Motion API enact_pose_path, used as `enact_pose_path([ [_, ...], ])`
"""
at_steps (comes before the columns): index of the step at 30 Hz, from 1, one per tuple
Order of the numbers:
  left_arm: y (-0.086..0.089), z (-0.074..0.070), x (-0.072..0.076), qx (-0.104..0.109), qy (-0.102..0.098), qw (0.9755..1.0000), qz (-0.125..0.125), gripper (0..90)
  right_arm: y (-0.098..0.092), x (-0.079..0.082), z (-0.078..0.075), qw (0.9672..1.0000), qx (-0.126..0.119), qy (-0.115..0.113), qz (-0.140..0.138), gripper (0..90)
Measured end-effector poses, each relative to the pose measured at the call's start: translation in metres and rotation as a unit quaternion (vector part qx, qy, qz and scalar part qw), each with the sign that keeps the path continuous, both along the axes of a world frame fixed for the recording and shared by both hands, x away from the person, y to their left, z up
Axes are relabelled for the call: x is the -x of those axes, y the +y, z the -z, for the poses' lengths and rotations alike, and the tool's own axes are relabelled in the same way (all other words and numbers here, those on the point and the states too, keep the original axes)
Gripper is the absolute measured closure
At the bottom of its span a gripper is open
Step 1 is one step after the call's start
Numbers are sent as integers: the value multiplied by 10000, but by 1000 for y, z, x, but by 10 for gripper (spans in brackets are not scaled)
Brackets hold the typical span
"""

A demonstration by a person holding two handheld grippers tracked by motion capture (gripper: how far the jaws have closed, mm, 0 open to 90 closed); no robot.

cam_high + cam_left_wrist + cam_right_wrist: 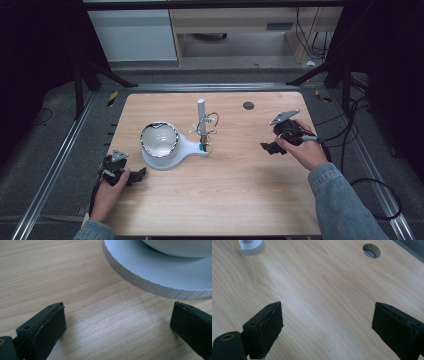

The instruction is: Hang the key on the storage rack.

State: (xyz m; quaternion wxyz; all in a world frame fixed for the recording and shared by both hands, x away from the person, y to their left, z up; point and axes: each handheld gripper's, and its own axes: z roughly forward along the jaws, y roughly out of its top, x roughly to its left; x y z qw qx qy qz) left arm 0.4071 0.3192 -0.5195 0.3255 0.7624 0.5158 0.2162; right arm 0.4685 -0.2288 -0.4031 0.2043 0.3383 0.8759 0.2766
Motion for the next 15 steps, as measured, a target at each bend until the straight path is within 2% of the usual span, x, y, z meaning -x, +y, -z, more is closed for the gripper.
enact_pose_path([
  [10,0,0,0,0,-1,10000,-3,0,-20,18,36,9995,-168,196,207,99],
  [15,0,0,0,-1,0,10000,-5,0,-32,23,56,9984,-260,285,410,99],
])
